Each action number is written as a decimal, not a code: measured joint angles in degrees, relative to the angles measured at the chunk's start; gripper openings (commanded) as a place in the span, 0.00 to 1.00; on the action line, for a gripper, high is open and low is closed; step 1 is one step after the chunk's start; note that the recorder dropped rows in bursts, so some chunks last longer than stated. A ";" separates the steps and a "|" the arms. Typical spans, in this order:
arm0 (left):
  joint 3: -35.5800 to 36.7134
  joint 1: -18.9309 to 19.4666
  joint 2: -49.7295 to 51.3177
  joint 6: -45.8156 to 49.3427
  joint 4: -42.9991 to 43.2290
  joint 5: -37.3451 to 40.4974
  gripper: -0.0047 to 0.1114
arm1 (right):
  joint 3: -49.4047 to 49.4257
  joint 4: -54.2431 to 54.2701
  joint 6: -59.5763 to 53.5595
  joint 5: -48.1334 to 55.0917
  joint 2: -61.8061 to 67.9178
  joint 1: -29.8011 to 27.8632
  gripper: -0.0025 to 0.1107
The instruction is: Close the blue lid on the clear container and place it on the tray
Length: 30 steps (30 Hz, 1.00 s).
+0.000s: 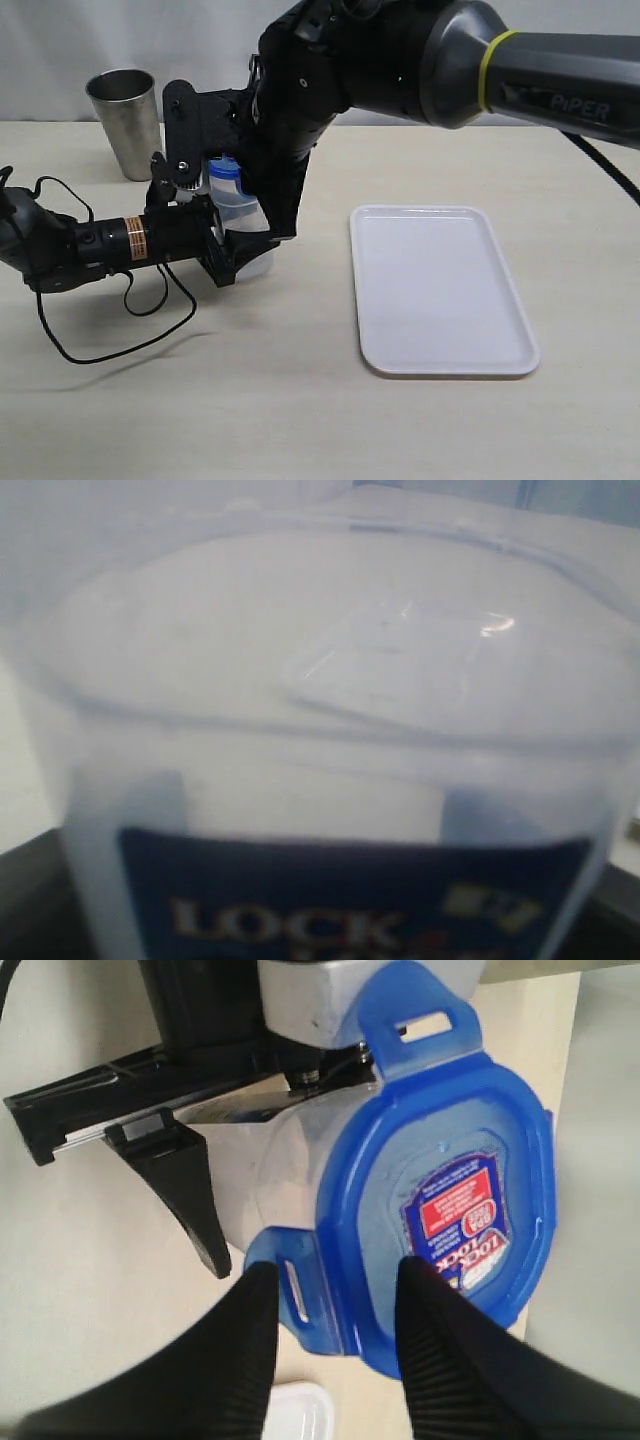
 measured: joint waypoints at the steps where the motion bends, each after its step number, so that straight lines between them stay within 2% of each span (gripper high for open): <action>1: 0.00 0.12 0.00 0.00 0.00 -0.02 0.04 | 0.53 -0.12 0.01 -0.93 -0.14 0.00 0.28; 8: -0.09 0.53 0.00 0.00 -0.60 0.24 0.04 | 3.61 -0.67 -0.56 -6.75 -0.64 0.00 0.28; 12: -0.09 0.53 0.00 -0.74 -0.84 0.24 0.04 | 4.25 -0.90 -0.65 -9.34 -0.78 0.00 0.24; 19: -0.27 0.67 0.00 -2.12 -0.98 0.47 0.04 | 4.38 -1.27 -0.78 -10.84 -0.43 -0.10 0.23; 21: -0.36 0.67 0.00 -2.12 -1.10 0.47 0.04 | 4.38 -1.27 -0.40 -11.00 -0.43 -0.10 0.26; 26: -0.36 0.67 0.00 -0.93 -1.68 0.71 0.04 | 4.51 -0.45 1.64 -10.67 -0.83 -0.10 0.46; 30: -0.36 0.67 0.00 1.11 -1.80 0.70 0.04 | 5.16 1.67 3.20 -10.01 -1.70 0.10 0.48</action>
